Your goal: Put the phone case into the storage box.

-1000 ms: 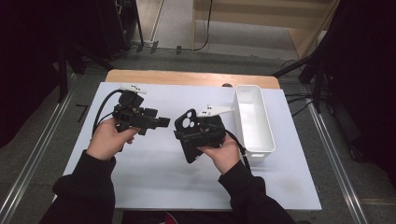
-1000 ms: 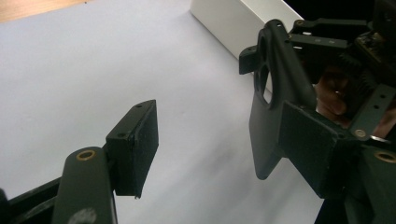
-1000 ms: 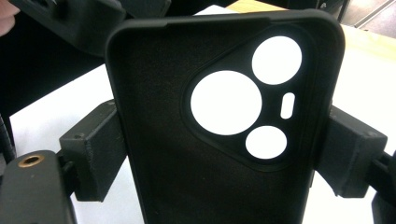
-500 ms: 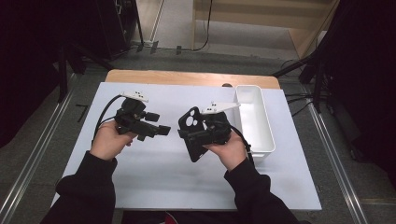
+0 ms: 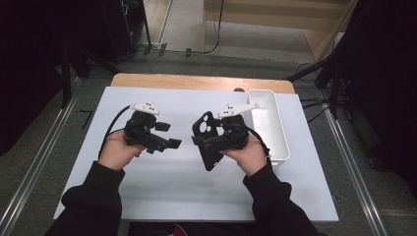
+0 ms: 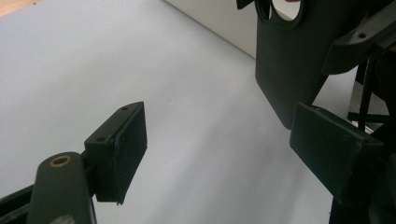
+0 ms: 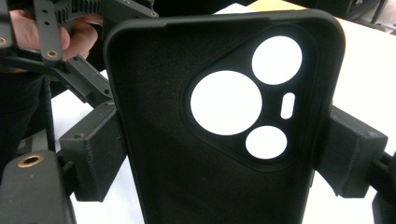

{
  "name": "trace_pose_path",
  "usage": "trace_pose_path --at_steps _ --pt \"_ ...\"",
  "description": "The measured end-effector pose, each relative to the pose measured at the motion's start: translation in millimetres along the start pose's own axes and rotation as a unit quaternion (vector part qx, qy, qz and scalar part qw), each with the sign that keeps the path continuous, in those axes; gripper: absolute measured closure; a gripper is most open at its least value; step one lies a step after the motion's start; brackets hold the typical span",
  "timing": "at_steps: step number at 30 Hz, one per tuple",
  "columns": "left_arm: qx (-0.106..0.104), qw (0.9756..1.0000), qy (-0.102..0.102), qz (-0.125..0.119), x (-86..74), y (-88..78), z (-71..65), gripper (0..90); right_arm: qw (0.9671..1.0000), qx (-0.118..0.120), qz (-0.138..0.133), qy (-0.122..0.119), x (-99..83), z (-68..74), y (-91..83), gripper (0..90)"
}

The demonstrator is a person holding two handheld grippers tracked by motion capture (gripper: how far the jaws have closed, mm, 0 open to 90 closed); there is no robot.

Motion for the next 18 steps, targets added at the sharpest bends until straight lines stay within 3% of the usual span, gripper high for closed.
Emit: trace_pose_path --at_steps 11,18 --pt "-0.008 0.9999 0.007 -0.007 -17.6 7.2 -1.0 18.7 0.9998 0.011 0.009 -0.012 -1.1 -2.9 -2.3 11.8" --pt "-0.006 0.9999 -0.002 -0.008 -31.4 11.4 2.7 18.7 0.9998 0.014 0.012 -0.012 -1.3 -2.9 -2.3 11.8"
Point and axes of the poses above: each handheld gripper's, and its own axes: y roughly forward along the jaws, x roughly out of its top, z roughly to its left, the point moved 1 cm from there along y, roughly forward along the jaws, and after that the axes turned 11 degrees about -y, right-handed, at the moved point
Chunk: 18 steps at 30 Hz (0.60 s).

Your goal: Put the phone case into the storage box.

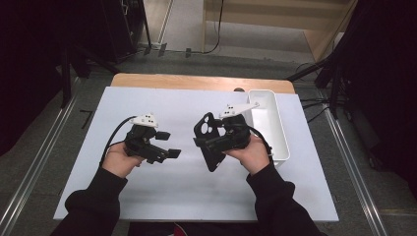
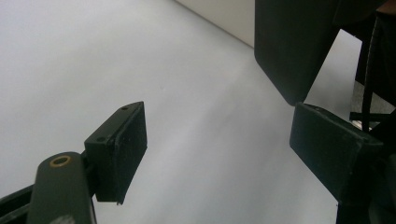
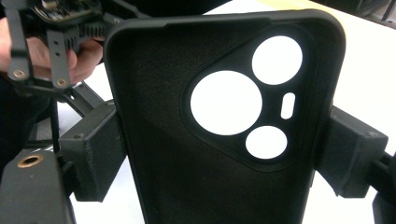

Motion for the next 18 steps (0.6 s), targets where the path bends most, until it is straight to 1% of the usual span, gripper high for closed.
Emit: trace_pose_path --at_steps 1,3,5,6,9,11,15,16,18 --pt "0.003 1.0000 -0.003 0.001 -2.6 0.6 0.7 18.8 1.0000 0.001 0.000 0.000 0.0 -0.1 0.0 11.8" --pt "0.008 1.0000 -0.001 0.003 -7.8 1.5 1.7 18.8 1.0000 0.002 0.001 -0.002 -0.2 -0.2 0.0 11.7" --pt "0.019 0.9998 0.005 -0.001 -13.2 2.3 1.5 19.2 1.0000 0.000 0.002 -0.002 -0.2 -0.6 -0.1 11.7" --pt "0.020 0.9997 0.011 -0.001 -15.8 2.8 1.8 19.2 1.0000 0.000 0.001 0.000 -0.2 -0.5 -0.3 11.7" --pt "0.024 0.9996 0.016 0.000 -22.7 4.7 3.0 19.2 1.0000 0.002 0.002 -0.001 -0.3 -1.1 -0.5 11.7" --pt "0.024 0.9996 0.014 -0.001 -26.6 5.7 3.8 19.2 1.0000 0.002 0.002 -0.001 -0.4 -1.2 -0.5 11.7" --pt "0.031 0.9994 0.013 -0.001 -32.7 6.1 4.8 19.2 1.0000 0.005 0.002 0.000 -0.3 -1.5 -1.5 11.7" --pt "0.036 0.9993 0.014 -0.005 -34.6 6.1 5.1 19.2 1.0000 0.005 0.002 0.000 -0.3 -1.6 -2.1 11.7" --pt "0.033 0.9994 0.008 -0.005 -38.7 6.2 6.1 19.2 1.0000 0.005 0.001 0.001 -0.1 -2.3 -3.3 11.7"
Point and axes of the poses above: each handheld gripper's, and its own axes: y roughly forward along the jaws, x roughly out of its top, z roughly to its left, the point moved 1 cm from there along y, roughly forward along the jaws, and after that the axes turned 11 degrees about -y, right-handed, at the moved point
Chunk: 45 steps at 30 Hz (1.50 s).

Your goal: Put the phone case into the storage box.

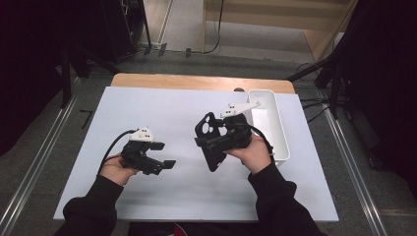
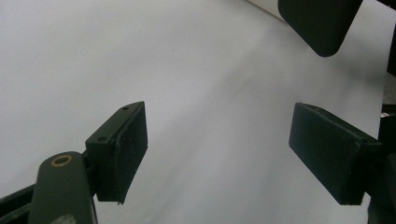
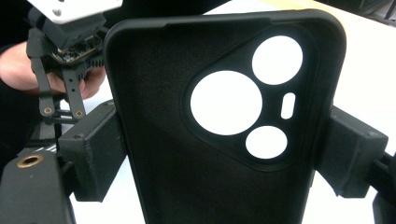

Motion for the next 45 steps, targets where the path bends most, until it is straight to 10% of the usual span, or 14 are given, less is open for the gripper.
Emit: trace_pose_path --at_steps 24,45 --pt "0.014 0.9997 -0.021 -0.001 -30.0 -5.9 5.4 19.2 0.9996 -0.019 -0.012 0.016 7.3 -11.6 -23.4 11.7" --pt "0.022 0.9994 -0.027 0.002 -35.1 -9.4 11.0 19.2 0.9946 -0.090 -0.039 0.035 6.2 -35.3 -56.6 11.8"
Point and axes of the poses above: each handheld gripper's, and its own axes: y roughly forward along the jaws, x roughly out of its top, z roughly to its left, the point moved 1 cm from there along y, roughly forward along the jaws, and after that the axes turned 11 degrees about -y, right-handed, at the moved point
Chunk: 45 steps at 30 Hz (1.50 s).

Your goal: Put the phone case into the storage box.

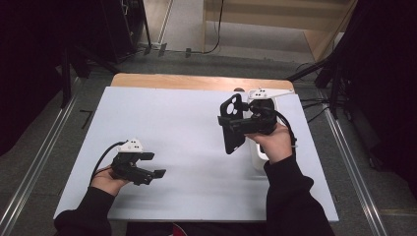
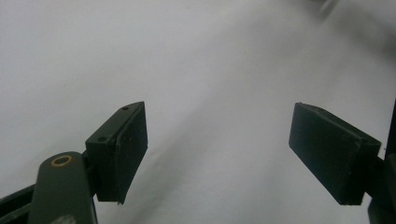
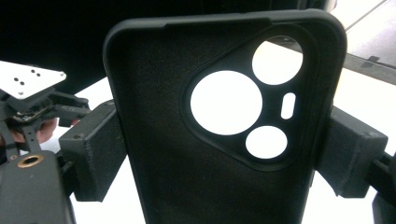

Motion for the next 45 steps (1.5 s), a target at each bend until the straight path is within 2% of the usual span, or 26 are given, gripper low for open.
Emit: trace_pose_path --at_steps 13,22,28,33,38,45 --pt "0.002 1.0000 -0.001 0.003 0.2 -0.3 1.6 19.2 0.9988 -0.044 -0.009 0.020 -6.4 -19.0 -18.9 11.8" --pt "-0.001 1.0000 -0.002 0.004 0.7 0.8 1.7 19.2 0.9964 -0.072 -0.016 0.040 -12.2 -31.3 -29.5 11.8" --pt "-0.001 1.0000 -0.002 0.005 0.8 0.8 1.9 19.2 0.9938 -0.095 -0.022 0.054 -16.5 -39.8 -36.4 11.8" --pt "-0.003 0.9999 -0.011 0.002 1.7 -0.2 3.5 19.2 0.9910 -0.112 -0.030 0.068 -19.3 -45.4 -41.0 11.9" --pt "0.001 0.9999 -0.014 0.002 1.7 -0.2 4.1 19.2 0.9875 -0.138 -0.031 0.069 -19.3 -49.7 -41.8 11.9" --pt "0.003 0.9999 -0.015 0.004 1.4 -0.7 3.7 19.2 0.9841 -0.160 -0.024 0.073 -16.4 -60.4 -41.7 11.9"
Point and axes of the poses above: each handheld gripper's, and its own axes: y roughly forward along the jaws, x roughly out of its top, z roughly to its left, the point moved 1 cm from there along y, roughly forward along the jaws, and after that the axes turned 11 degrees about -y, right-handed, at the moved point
